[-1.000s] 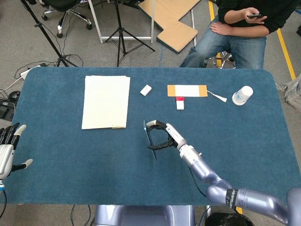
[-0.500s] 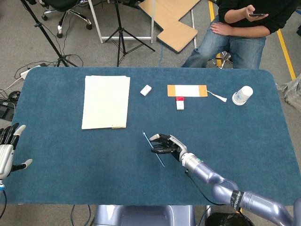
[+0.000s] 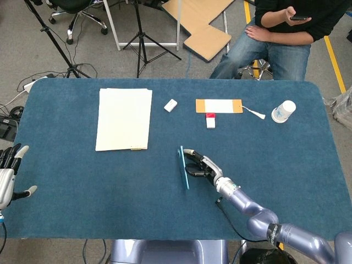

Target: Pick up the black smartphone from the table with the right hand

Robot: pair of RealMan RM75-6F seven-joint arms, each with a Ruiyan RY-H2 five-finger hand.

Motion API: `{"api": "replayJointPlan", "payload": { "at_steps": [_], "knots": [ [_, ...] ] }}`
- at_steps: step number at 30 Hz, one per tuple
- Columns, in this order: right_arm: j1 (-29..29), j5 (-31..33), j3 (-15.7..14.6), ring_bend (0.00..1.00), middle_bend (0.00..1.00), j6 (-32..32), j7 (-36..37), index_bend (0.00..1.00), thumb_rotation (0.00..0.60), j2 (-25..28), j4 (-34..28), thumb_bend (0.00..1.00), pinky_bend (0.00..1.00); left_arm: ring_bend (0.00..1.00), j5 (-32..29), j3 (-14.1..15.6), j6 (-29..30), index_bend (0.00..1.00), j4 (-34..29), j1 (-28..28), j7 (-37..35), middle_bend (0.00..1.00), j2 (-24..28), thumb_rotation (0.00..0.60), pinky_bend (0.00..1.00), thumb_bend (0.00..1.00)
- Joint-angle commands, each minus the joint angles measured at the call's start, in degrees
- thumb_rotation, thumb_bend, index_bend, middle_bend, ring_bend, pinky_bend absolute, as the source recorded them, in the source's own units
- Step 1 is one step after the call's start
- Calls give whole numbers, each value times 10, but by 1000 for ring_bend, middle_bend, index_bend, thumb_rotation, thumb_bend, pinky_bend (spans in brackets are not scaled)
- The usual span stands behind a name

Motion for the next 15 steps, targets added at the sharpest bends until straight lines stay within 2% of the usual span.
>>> {"api": "replayJointPlan", "payload": {
  "at_steps": [1, 8, 11, 15],
  "knots": [
    [4, -22, -19, 0, 30, 56, -58, 88, 600, -1, 35, 446, 0, 0, 1, 0, 1, 0, 0, 0, 1, 0, 0, 600, 0, 0],
    [11, -13, -22, 0, 29, 113, -139, 95, 600, 23, 46, 448, 0, 0, 2, 1, 2, 0, -1, 1, 4, 0, -2, 600, 0, 0],
    [12, -12, -20, 0, 29, 142, -168, 96, 600, 45, 31, 448, 0, 0, 2, 1, 2, 0, -1, 1, 4, 0, -2, 600, 0, 0],
    [8, -40, -28, 0, 29, 195, -227, 97, 600, 83, 12, 449, 0, 0, 3, 1, 3, 0, -2, 1, 5, 0, -2, 600, 0, 0]
  ]
}}
